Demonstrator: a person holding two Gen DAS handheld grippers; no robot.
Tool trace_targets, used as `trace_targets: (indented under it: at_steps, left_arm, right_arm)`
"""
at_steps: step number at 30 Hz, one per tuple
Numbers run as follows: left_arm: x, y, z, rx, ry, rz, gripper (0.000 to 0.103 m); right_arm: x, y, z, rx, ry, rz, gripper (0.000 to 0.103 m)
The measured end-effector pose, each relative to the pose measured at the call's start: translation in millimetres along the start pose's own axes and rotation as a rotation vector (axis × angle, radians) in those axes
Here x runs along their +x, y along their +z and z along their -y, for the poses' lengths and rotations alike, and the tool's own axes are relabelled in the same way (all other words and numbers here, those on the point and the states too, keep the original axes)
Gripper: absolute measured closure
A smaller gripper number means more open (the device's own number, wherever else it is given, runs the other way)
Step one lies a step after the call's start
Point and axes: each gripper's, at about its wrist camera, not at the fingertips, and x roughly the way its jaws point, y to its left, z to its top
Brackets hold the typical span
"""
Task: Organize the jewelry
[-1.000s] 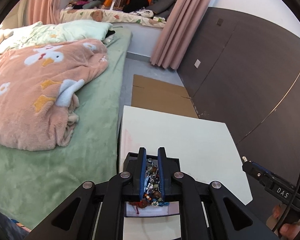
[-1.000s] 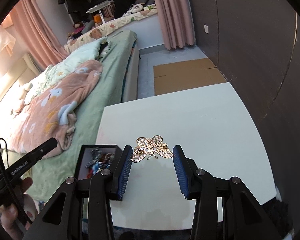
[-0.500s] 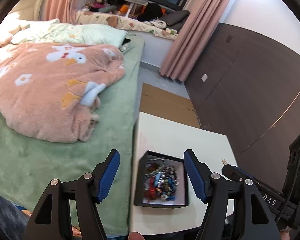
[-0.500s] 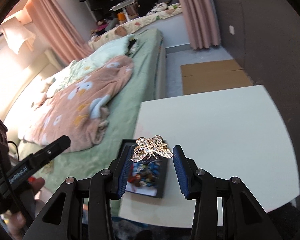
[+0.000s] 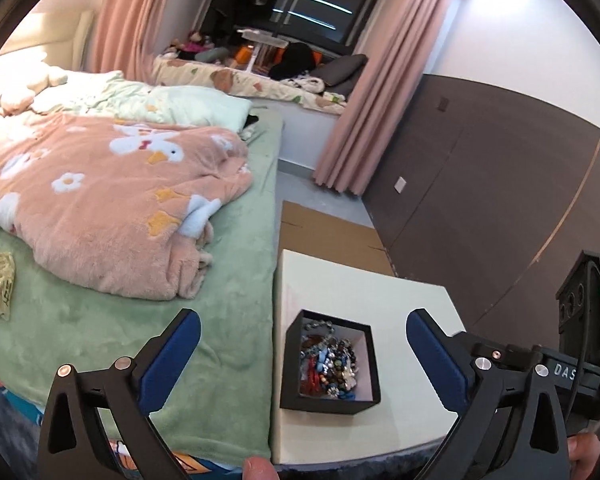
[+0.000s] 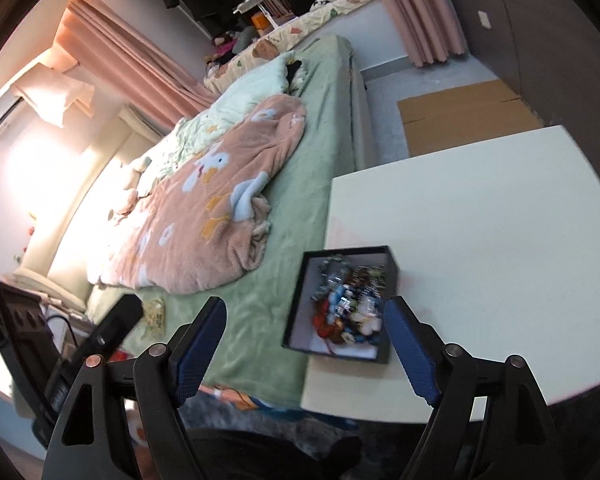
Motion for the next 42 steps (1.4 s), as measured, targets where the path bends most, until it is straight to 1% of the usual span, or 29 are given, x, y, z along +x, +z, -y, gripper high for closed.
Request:
trace_targets:
  at_steps: [6, 10, 13, 15, 16, 17, 19, 21, 22, 23, 25, 28, 30, 33, 37, 42]
  left_arm:
    - [-9.2, -12.1, 19.1, 0.073, -0.046, -0.036, 0.000]
    - [-24.6, -22.8, 34.4, 0.139, -0.087, -0.018, 0.000]
    - [-31.2, -31.0, 40.1, 0.162, -0.089, -0.009, 0.000]
    - [-31.0, -37.9, 43.0, 0.179, -0.078, -0.018, 0.000]
    - [-28.9, -40.8, 44.4, 0.188, -0.072, -0.030, 0.000]
    - [-27.6, -43.4, 44.9, 0.193, -0.068, -0.036, 0.000]
    - [-26.5, -46.5, 44.5, 0.178, -0.081, -0.043, 0.000]
    - [-28.3, -47.8, 44.3, 0.164, -0.091, -0.028, 0.000]
    - [-28.6, -48.2, 45.8, 0.163, -0.094, -0.026, 0.000]
    - [-27.9, -49.6, 48.3, 0.170, -0.096, -0.029, 0.000]
    - [-26.4, -54.5, 56.4, 0.205, -0.089, -0.045, 0.000]
    - [-26.6, -62.4, 71.7, 0.277, -0.074, -0.046, 0.000]
    - [-25.8, -67.0, 77.3, 0.301, -0.078, -0.041, 0.000]
    - [-22.3, -70.6, 80.9, 0.302, -0.071, -0.041, 0.000]
    - [-12.2, -71.0, 77.9, 0.282, -0.043, -0.079, 0.000]
    - [-9.4, -71.2, 71.2, 0.253, -0.037, -0.089, 0.000]
  right_arm:
    - [-36.5, -20.1, 17.3, 0.002, -0.043, 0.047, 0.021]
    - [-56.6, -29.1, 18.8, -0.022, -0.081, 0.076, 0.021]
    - [-70.1, -37.9, 18.5, -0.062, -0.107, 0.094, 0.021]
    - [-73.7, -46.2, 17.9, -0.102, -0.141, 0.098, 0.018]
    - [-74.2, -49.1, 18.1, -0.115, -0.155, 0.095, 0.013]
    - [-73.6, -53.1, 19.3, -0.127, -0.166, 0.086, 0.012]
    - [-72.2, -60.5, 23.4, -0.134, -0.166, 0.079, 0.011]
    - [-73.7, -66.2, 27.8, -0.135, -0.177, 0.091, 0.010]
    - [-74.1, -68.6, 30.1, -0.136, -0.187, 0.094, 0.006]
    - [-74.9, -69.9, 32.2, -0.132, -0.187, 0.092, 0.005]
    - [-78.3, -72.3, 34.3, -0.124, -0.173, 0.100, 0.000]
    - [-81.9, -77.3, 34.4, -0.126, -0.187, 0.111, 0.000]
    - [-81.9, -80.1, 38.4, -0.107, -0.178, 0.104, 0.000]
    - [-84.1, -83.4, 43.1, -0.063, -0.180, 0.119, 0.000]
    - [-85.9, -85.2, 45.1, -0.046, -0.164, 0.134, 0.000]
    - [-87.7, -85.7, 48.3, -0.025, -0.161, 0.144, 0.000]
